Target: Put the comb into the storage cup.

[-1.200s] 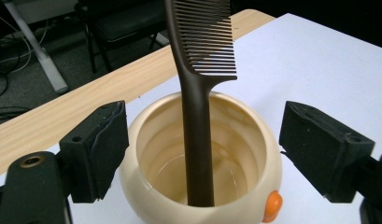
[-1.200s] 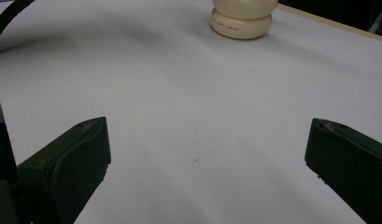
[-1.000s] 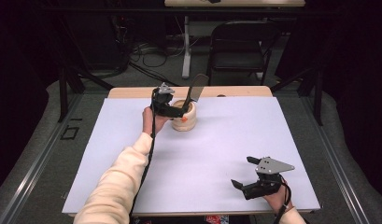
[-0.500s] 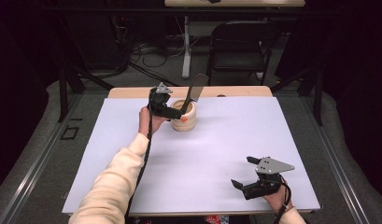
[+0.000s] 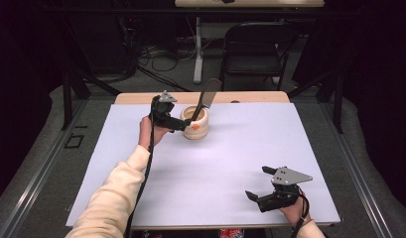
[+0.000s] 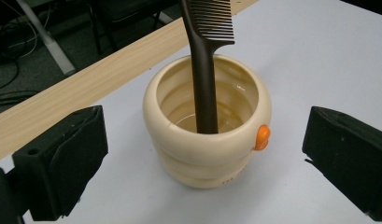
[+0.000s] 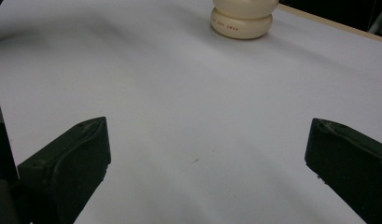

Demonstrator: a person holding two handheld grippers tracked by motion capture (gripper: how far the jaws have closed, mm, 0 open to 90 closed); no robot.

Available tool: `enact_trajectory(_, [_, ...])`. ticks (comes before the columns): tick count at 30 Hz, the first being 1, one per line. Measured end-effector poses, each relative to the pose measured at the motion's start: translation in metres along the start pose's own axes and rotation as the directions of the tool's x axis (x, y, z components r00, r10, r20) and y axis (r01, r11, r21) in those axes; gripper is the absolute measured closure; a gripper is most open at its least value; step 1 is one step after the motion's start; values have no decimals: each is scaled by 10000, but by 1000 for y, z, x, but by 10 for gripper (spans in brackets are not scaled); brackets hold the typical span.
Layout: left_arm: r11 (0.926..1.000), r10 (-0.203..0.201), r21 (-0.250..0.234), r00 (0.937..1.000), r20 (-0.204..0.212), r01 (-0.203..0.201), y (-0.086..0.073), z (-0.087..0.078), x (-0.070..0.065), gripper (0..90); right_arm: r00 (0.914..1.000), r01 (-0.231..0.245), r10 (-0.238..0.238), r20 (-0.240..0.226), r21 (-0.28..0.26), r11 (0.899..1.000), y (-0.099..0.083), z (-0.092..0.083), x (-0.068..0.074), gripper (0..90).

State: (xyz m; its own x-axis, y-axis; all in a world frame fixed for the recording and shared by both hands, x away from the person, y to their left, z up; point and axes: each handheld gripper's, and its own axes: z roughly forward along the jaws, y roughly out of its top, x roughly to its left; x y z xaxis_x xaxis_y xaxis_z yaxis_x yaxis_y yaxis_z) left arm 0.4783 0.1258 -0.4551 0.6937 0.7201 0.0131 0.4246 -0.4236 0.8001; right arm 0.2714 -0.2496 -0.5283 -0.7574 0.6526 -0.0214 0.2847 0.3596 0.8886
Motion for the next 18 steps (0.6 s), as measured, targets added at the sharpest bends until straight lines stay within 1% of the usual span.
enact_trajectory(3, [10000, 61, 43, 9999, -117, -60, -2, -6, 1, 1, 10000, 45, -45, -23, 1, 10000, 1, 1, 1, 0])
enact_trajectory(6, [10000, 10, 38, 9997, -226, -9, -5, -11, 2, 0, 10000, -24, 24, -12, -7, 10000, 1, 0, 1, 0])
enact_trajectory(8, [10000, 77, 54, 9996, -257, -75, -5, -12, 1, 0, 10000, 7, -7, -5, -11, 10000, 1, 0, 1, 0])
enact_trajectory(11, [10000, 87, 3, 9996, -261, -87, -7, -14, 0, 0, 10000, -52, 52, -14, 17, 10000, 1, 0, 1, 0])
enact_trajectory(15, [9997, 56, 225, 9999, -159, -53, -9, -14, -1, 0, 10000, -45, 45, -7, 19, 10000, 0, 0, 0, 0])
enact_trajectory(18, [9996, 113, 249, 9997, -206, -108, -10, -17, -2, 0, 10000, -54, 54, -10, 36, 10000, 1, 0, 0, 0])
